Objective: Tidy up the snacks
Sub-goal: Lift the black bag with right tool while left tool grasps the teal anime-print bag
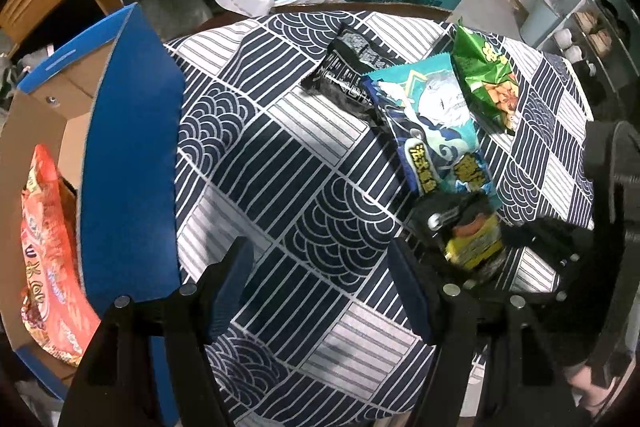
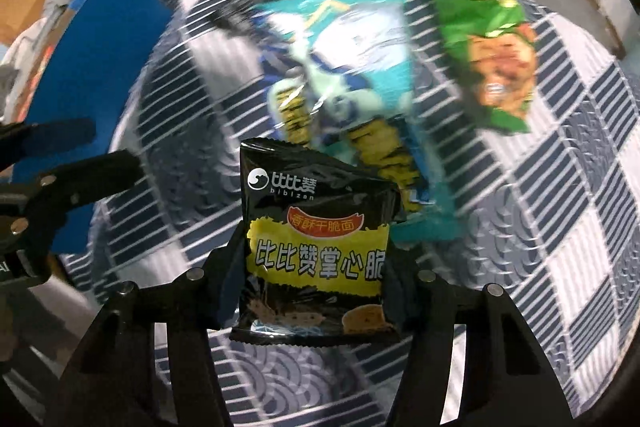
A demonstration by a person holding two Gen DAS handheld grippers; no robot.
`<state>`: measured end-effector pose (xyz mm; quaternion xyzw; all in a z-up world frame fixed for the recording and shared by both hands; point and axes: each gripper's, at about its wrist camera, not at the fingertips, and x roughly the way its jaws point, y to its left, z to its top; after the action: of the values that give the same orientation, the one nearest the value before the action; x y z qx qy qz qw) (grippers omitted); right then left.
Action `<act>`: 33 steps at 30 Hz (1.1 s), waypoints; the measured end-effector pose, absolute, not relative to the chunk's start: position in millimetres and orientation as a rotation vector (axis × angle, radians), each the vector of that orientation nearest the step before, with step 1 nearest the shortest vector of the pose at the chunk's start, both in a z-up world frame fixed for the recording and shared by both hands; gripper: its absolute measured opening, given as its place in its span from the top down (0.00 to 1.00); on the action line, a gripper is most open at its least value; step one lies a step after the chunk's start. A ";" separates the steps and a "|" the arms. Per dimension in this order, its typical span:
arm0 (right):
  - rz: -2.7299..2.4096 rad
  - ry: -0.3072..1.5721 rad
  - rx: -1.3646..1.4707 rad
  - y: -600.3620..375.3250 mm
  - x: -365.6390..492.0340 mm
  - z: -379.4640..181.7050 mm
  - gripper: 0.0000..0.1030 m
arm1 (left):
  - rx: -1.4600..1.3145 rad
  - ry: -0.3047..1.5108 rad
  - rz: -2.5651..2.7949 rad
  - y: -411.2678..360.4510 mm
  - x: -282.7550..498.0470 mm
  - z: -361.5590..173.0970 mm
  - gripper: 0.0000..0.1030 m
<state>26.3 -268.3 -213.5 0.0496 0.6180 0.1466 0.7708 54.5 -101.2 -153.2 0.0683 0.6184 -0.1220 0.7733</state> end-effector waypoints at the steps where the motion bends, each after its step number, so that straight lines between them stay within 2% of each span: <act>1: 0.335 1.344 0.119 -264.2 25.4 -213.6 0.43 | 0.145 1.337 -0.262 -98.7 53.7 -151.9 0.31; 6: 0.343 1.337 0.104 -248.9 19.9 -208.4 0.43 | 0.115 1.331 -0.242 -88.2 55.1 -149.5 0.31; 12: 0.233 1.287 0.077 -274.3 15.2 -186.1 0.43 | 0.081 1.335 -0.224 -95.7 60.7 -150.4 0.31; 14: 0.185 1.265 0.062 -287.5 16.1 -178.0 0.43 | 0.076 1.332 -0.223 -103.7 62.8 -149.7 0.24; 18: 0.119 1.237 0.069 -315.4 19.8 -169.0 0.43 | 0.082 1.303 -0.221 -129.8 70.7 -147.5 0.21; 20: 0.095 1.227 0.082 -328.1 23.3 -167.0 0.43 | 0.094 1.307 -0.218 -141.8 75.5 -150.3 0.14; 33: 0.000 1.219 0.102 -380.7 32.0 -170.1 0.43 | -0.007 1.402 -0.187 -209.4 94.7 -178.8 0.14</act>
<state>32.0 -380.7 -170.1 0.0477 0.5724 -0.0002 0.8186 94.7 -209.4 -178.8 -0.0030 0.6439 -0.0858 0.7603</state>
